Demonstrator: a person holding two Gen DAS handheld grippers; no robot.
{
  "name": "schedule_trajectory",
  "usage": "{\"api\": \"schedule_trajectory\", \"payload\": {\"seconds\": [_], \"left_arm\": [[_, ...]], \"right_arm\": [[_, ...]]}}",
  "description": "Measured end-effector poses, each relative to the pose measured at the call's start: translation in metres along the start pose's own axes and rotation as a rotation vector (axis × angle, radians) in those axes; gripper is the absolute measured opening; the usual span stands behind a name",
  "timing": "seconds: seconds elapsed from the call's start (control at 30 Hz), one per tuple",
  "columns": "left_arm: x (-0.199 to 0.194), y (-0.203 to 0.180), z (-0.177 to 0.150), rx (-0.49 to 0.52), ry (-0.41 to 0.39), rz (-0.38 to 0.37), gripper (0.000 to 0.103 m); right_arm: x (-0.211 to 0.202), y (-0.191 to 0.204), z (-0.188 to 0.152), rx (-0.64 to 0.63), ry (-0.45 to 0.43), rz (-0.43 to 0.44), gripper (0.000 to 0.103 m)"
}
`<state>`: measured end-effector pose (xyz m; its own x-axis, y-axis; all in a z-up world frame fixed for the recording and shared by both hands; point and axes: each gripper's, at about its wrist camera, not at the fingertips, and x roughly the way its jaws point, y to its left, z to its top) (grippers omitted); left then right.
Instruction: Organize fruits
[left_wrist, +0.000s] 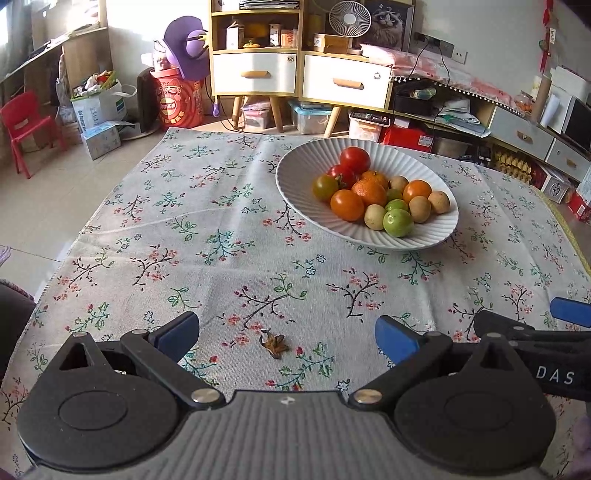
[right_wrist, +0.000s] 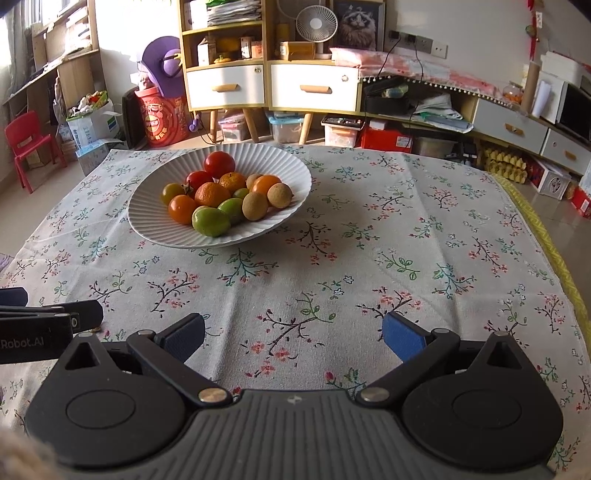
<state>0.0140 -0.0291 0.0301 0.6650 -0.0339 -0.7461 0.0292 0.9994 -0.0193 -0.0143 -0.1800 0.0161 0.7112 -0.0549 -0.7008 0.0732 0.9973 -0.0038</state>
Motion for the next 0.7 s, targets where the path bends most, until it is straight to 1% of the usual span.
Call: {"api": "schedule_trajectory", "payload": {"seconds": [0.7], "left_arm": [[0.0023,-0.0025,-0.0023,0.014,0.016,0.006,0.096]], "right_arm": [[0.0035,0.0031,-0.0024,-0.013,0.014,-0.007,0.102]]}}
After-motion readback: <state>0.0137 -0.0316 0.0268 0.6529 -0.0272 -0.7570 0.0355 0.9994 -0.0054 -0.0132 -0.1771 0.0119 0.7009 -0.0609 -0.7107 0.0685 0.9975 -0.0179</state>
